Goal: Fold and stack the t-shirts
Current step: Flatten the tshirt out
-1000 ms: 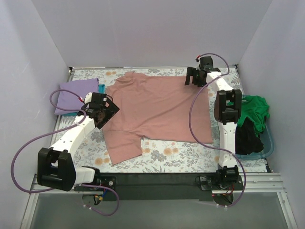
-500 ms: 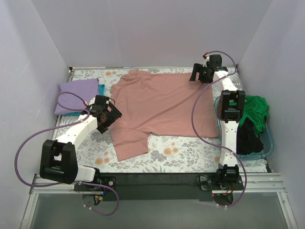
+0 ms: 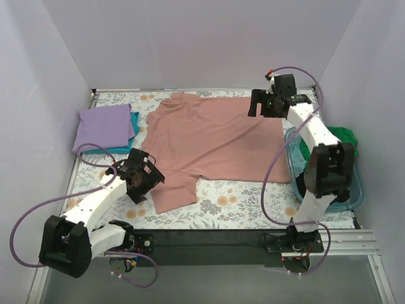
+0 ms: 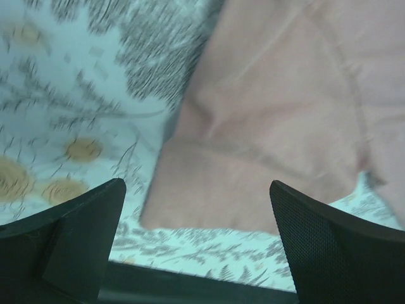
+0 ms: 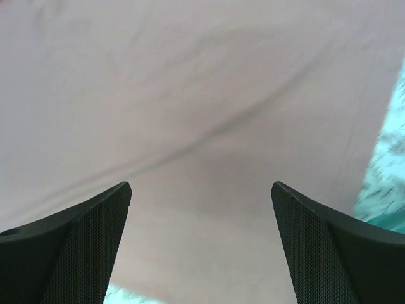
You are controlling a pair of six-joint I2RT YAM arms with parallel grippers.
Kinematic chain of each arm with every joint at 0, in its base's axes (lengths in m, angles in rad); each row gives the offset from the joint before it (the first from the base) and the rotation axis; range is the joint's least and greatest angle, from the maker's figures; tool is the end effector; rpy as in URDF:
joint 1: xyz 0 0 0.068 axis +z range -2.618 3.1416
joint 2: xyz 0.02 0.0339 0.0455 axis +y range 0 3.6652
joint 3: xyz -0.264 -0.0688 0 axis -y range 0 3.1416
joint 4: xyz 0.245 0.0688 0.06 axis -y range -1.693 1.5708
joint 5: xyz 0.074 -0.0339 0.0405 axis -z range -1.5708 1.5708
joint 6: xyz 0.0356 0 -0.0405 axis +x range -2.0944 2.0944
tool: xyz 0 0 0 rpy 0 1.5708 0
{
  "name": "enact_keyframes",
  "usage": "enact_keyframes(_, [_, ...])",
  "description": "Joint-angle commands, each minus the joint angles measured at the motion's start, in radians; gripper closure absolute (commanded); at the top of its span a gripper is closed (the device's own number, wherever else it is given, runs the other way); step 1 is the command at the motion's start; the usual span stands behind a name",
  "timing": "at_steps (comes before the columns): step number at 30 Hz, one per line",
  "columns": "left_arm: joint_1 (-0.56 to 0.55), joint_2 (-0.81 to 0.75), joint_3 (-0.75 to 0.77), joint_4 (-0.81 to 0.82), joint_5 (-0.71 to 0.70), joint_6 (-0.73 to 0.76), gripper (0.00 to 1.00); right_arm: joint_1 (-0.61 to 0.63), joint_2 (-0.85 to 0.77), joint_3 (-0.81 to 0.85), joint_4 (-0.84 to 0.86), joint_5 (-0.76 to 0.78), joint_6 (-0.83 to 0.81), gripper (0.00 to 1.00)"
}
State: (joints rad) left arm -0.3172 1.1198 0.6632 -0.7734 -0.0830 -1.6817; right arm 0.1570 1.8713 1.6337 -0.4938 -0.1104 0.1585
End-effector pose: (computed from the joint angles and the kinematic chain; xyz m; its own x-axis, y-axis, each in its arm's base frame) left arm 0.1794 -0.0558 0.1938 -0.1837 -0.9821 -0.0407 -0.9215 0.1864 -0.3408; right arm 0.4259 0.0714 0.2933 -0.6887 0.0498 -0.7233 -0.1293 0.9732 0.1901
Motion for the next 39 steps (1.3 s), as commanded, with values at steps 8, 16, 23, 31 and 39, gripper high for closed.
enact_keyframes(8, [-0.140,-0.176,-0.148,-0.118,0.078,-0.200,0.02,0.084,-0.494,-0.560,0.121,0.124,0.222,0.02])
enact_keyframes(16, [-0.183,0.000,-0.198,-0.063,0.066,-0.233,0.23,0.084,-0.696,-0.712,0.121,0.163,0.234,0.02])
enact_keyframes(23, [-0.183,-0.035,-0.189,-0.020,0.005,-0.256,0.47,0.096,-0.857,-0.889,0.110,0.170,0.239,0.02])
enact_keyframes(31, [-0.183,0.060,-0.205,0.129,0.075,-0.225,0.51,0.115,-1.082,-1.084,0.043,0.187,0.283,0.02])
enact_keyframes(39, [-0.184,0.124,-0.149,0.115,0.013,-0.227,1.00,0.118,-1.207,-1.137,-0.066,0.201,0.300,0.02])
